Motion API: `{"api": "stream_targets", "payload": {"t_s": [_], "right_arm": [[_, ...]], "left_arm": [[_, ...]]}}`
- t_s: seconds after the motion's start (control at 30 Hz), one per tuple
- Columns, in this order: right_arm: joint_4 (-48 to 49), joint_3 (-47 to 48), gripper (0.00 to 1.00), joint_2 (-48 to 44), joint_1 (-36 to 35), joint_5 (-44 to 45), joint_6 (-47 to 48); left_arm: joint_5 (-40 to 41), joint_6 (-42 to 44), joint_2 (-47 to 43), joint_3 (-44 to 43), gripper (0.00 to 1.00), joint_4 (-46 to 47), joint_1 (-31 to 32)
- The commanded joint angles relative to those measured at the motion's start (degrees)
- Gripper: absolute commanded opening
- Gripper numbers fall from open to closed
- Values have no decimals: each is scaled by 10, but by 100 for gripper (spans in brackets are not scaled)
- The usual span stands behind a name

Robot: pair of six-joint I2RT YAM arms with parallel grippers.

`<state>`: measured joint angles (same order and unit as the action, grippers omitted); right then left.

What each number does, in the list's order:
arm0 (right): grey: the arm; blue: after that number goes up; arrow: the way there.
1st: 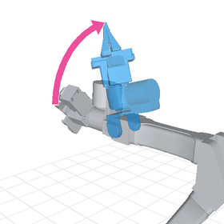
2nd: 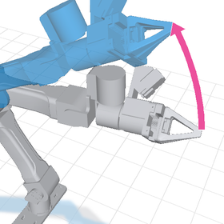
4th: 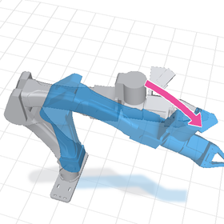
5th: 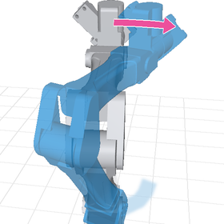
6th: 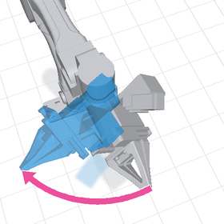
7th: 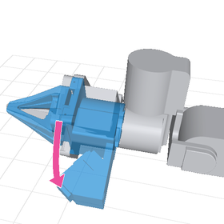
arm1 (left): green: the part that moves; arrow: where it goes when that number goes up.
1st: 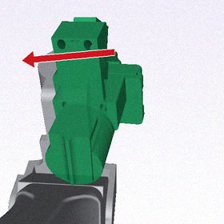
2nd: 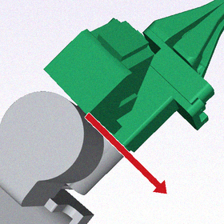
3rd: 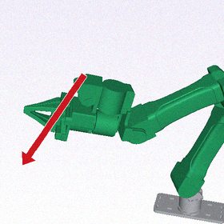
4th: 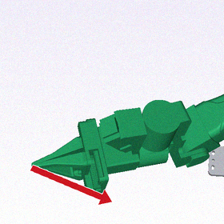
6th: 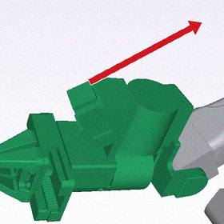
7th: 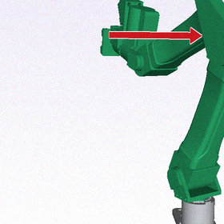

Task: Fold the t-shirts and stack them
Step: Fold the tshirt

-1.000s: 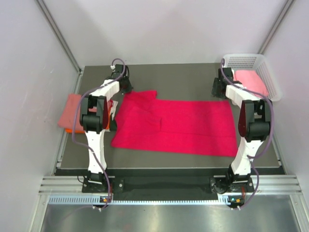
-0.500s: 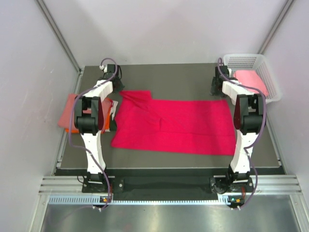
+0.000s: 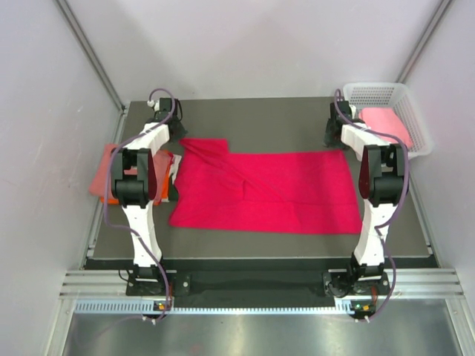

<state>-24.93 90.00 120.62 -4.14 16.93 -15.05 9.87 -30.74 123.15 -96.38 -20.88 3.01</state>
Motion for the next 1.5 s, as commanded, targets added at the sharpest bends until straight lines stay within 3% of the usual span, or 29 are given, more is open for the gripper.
{"api": "stream_targets", "payload": {"t_s": [0.0, 0.13, 0.77, 0.9, 0.97, 1.0, 1.03, 1.13, 1.47], "right_arm": [[-8, 24, 50, 21, -4, 13, 0], [-36, 58, 47, 49, -3, 16, 0], [-18, -32, 48, -22, 12, 28, -17], [-12, -40, 38, -18, 15, 20, -19], [-5, -38, 27, -17, 17, 23, -22], [-2, -36, 12, -17, 16, 26, -21], [-3, -24, 6, -14, 16, 27, -21], [-23, 16, 0, -2, 16, 24, -21], [-31, 40, 0, -53, 16, 49, -17]], "left_arm": [[-7, -4, -33, 1, 0, 35, -5], [-22, -4, -33, 1, 0, 37, -5], [-32, -1, -29, -1, 0, 39, 9], [-33, -1, -31, 1, 0, 40, 9], [-34, 0, -31, 1, 0, 40, 10], [-35, -1, -31, 1, 0, 41, 11], [-35, -1, -29, 1, 0, 41, 11], [-40, 0, -27, 0, 0, 43, 15], [-43, 1, -14, -28, 0, 36, 37]]}}
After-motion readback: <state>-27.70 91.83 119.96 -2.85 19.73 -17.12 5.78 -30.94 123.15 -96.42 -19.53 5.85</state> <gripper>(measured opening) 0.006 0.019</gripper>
